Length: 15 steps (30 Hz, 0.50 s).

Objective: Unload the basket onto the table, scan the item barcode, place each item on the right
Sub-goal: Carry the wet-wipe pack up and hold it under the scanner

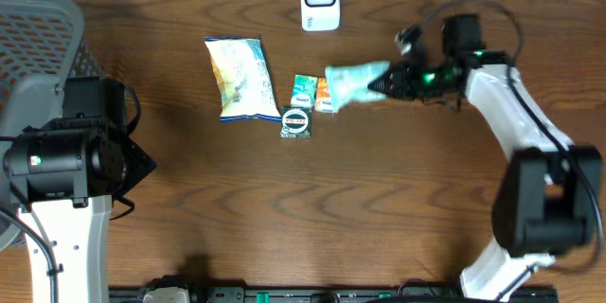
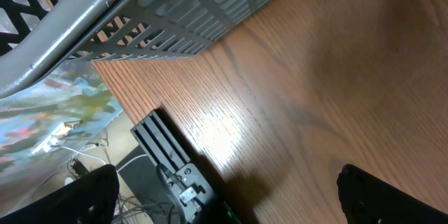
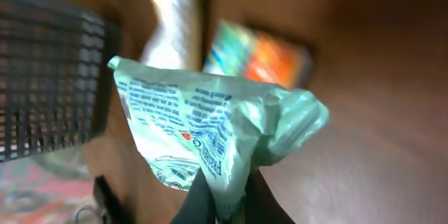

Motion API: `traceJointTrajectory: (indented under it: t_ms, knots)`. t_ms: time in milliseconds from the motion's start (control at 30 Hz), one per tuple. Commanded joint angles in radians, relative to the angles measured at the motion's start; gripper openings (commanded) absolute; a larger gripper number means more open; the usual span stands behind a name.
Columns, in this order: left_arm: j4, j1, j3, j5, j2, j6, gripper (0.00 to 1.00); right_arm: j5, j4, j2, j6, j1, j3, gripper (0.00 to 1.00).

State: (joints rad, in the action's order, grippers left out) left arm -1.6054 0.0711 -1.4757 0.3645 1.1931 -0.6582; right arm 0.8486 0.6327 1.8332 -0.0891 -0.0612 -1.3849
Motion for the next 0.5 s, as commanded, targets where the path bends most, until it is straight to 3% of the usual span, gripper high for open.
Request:
traceJointTrajectory:
  t_ms: [0, 267, 467]
  knots:
    - [-0.006, 0.004, -0.001, 0.003, -0.004, -0.013, 0.98, 0.048, -0.052, -0.098, 0.015, -0.006, -0.027, 0.01]
    - [-0.006, 0.004, -0.001, 0.003, -0.004, -0.013, 0.98, 0.048, -0.212, -0.190, -0.037, -0.025, -0.027, 0.01]
    - [-0.006, 0.004, -0.001, 0.003, -0.004, -0.013, 0.98, 0.052, -0.233, -0.189, -0.099, -0.052, -0.027, 0.01]
